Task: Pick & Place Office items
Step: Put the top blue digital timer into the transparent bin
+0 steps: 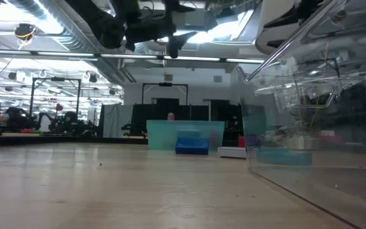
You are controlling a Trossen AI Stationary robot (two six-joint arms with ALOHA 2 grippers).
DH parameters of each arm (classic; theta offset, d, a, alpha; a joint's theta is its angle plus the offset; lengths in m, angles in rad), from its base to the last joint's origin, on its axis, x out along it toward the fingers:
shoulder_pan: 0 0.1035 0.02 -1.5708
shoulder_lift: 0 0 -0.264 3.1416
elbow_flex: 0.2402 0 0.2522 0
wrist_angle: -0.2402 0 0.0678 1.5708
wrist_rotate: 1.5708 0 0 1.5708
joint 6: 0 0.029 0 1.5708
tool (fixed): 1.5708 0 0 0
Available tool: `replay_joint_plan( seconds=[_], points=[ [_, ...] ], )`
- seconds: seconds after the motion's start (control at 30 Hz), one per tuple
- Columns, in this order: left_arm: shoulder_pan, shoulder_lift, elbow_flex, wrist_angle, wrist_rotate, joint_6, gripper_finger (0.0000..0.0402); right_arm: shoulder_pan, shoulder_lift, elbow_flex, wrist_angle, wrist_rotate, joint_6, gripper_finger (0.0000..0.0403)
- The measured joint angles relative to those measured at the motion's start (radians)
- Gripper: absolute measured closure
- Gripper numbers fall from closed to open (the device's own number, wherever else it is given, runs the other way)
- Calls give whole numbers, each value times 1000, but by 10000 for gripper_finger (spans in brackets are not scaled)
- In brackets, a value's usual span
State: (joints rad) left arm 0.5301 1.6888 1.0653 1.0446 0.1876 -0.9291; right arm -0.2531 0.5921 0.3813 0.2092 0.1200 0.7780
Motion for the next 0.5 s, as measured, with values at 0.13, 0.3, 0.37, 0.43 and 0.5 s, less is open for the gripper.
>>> replay_joint_plan(
  seconds=[0.13, 0.3, 0.37, 0.43, 0.5],
  points=[
    [-17, -1, 0, -1, 18, 0, 82, 0, 29, 0, 0, -4, 0, 202],
    [-38, -1, 0, -1, 21, 27, 82, 0, 57, 0, 0, -3, -1, 202],
    [-41, -1, 0, -1, 22, 31, 82, 0, 66, 0, 1, 16, -1, 202],
    [-37, -1, 0, -1, 37, 39, 82, 0, 78, 0, 8, 60, -1, 202],
    [-26, -1, 0, -1, 71, 50, 82, 0, 91, 0, 12, 118, 36, 202]
  ],
)
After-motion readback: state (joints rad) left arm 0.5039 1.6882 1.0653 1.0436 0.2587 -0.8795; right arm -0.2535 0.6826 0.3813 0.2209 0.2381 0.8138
